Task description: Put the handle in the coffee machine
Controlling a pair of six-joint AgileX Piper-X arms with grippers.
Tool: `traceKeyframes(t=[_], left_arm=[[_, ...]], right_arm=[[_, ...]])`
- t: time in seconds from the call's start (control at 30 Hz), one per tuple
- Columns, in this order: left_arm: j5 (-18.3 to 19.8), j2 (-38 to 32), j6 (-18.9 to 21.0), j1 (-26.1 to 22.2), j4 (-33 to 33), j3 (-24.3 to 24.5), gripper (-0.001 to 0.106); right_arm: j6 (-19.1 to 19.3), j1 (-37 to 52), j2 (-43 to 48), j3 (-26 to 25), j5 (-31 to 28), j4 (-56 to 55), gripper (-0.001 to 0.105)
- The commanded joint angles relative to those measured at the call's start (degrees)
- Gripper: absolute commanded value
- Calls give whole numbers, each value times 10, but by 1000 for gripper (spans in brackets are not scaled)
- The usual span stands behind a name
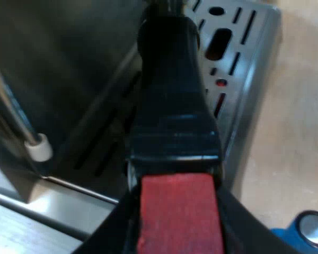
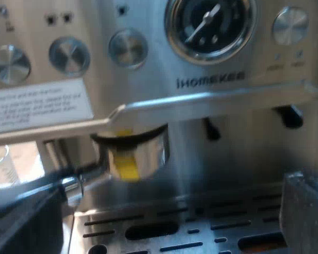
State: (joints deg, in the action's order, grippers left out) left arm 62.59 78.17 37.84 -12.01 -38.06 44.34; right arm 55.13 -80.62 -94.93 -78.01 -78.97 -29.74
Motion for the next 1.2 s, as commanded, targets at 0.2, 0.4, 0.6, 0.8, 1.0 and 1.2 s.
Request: traceKeyframes(t=[0.2, 0.4, 0.6, 0.8, 1.0, 1.2], left_arm=[[38, -4, 18, 3, 23, 7, 1], [39, -4, 18, 3, 23, 7, 1], [39, -4, 18, 3, 23, 7, 1], [39, -4, 18, 3, 23, 8, 1], [41, -4, 22, 3, 35, 10, 1], [41, -4, 23, 3, 22, 32, 1]], right_arm=[[43, 4, -2, -5, 6, 4, 84], [103, 4, -2, -5, 29, 33, 84], [157, 7, -2, -5, 29, 90, 84], [157, 16, -2, -5, 29, 90, 84], [157, 17, -2, -5, 29, 90, 84], [157, 17, -2, -5, 29, 90, 84]])
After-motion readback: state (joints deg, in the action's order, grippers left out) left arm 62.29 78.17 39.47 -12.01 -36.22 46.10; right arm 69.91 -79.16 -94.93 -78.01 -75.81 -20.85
